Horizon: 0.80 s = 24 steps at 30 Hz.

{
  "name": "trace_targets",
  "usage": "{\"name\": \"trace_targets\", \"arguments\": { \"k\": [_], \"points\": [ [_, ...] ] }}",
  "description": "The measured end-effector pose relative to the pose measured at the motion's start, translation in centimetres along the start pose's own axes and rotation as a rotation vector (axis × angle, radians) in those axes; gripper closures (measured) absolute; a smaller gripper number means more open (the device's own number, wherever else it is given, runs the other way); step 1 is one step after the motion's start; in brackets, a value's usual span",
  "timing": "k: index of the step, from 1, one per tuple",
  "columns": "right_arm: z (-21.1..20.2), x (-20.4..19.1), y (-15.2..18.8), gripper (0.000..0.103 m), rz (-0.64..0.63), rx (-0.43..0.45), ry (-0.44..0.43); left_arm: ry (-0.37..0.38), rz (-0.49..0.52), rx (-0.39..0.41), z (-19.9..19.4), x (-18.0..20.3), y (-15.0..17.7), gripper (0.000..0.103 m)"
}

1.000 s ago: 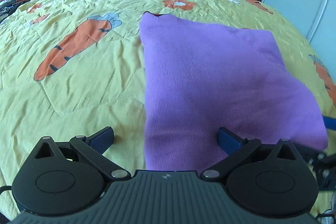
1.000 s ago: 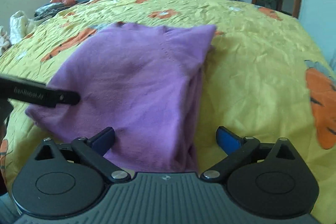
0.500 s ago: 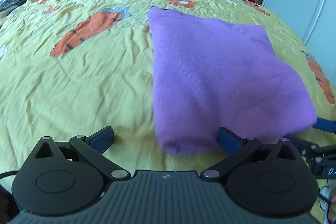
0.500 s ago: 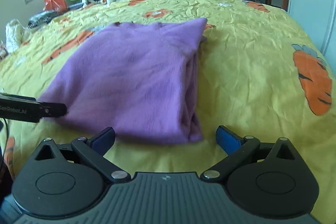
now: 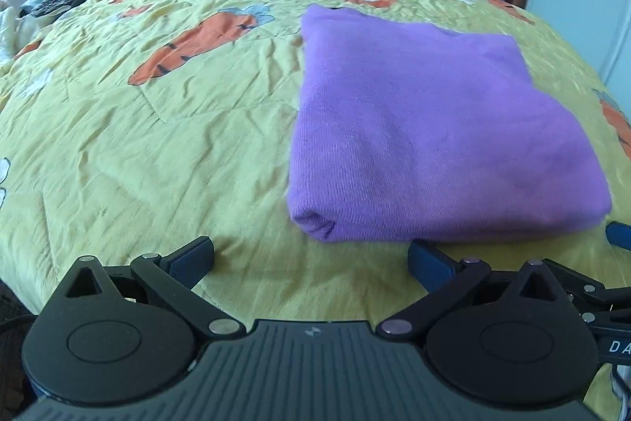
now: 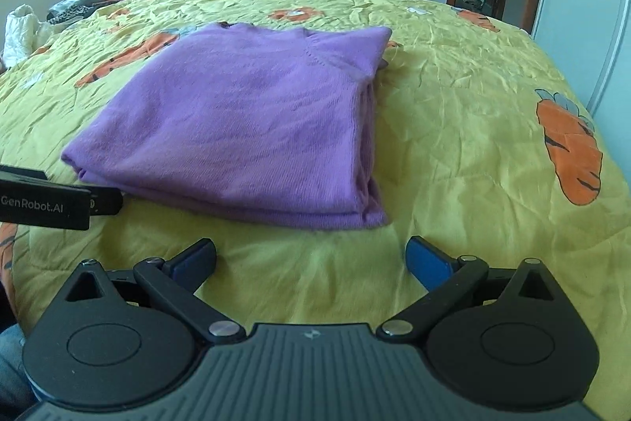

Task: Fold small clothes

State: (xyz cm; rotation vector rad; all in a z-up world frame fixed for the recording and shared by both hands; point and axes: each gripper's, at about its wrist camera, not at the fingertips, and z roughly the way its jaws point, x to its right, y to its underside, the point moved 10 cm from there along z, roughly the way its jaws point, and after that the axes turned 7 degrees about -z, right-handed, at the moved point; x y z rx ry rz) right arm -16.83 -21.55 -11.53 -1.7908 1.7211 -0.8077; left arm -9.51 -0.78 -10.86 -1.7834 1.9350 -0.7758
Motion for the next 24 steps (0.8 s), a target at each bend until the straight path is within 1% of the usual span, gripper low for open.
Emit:
{"name": "trace_targets", "arguments": {
  "k": [7,14,24],
  "points": [
    [0.39,0.15,-0.41,0.000,0.025,0.002,0.024,-0.026,-0.028,-0.004,0.13,0.08,-0.23,0.000],
    [0.89,-0.49,-0.91,0.000,0.031,0.004,0.046,-0.024,-0.024,-0.009,0.12,0.18,-0.15,0.000],
    [0.95,-0.64,-0.98,0.000,0.030,0.006,0.043,-0.023,-0.023,0.001,0.08,0.18,-0.14,0.000]
  ]
}}
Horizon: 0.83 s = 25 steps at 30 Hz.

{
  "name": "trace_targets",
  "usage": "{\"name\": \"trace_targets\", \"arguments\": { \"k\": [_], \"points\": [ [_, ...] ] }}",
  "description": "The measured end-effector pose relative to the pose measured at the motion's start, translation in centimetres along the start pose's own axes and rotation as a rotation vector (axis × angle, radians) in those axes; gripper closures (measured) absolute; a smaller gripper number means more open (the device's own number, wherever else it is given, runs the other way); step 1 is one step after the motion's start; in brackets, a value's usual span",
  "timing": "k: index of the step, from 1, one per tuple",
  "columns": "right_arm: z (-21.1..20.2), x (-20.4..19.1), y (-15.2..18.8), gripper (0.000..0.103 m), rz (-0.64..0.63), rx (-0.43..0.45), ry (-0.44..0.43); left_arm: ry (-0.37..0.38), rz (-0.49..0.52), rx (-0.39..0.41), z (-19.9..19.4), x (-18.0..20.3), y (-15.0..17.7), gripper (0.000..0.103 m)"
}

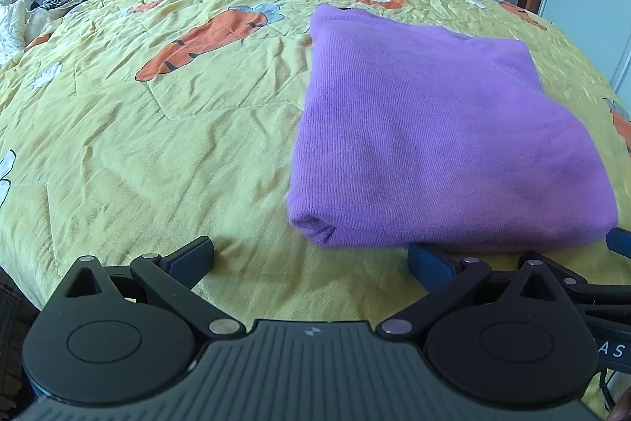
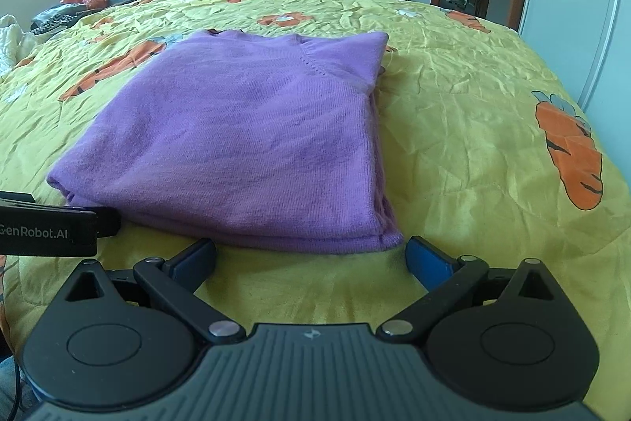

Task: Fold small clothes

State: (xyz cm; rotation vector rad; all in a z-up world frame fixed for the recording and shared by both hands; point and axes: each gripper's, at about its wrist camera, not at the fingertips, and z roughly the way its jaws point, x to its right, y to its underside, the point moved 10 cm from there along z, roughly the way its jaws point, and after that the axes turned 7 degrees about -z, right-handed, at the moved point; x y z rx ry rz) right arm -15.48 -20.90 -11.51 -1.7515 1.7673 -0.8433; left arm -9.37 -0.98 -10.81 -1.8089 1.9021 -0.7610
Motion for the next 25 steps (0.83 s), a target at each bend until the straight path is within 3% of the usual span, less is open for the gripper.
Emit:
{"name": "trace_targets", "arguments": {
  "k": [25],
  "points": [
    [0.03,-0.02,0.04,0.000,0.000,0.000,0.000,0.008,0.008,-0.002,-0.01,-0.13,-0.07,0.000]
  ]
}}
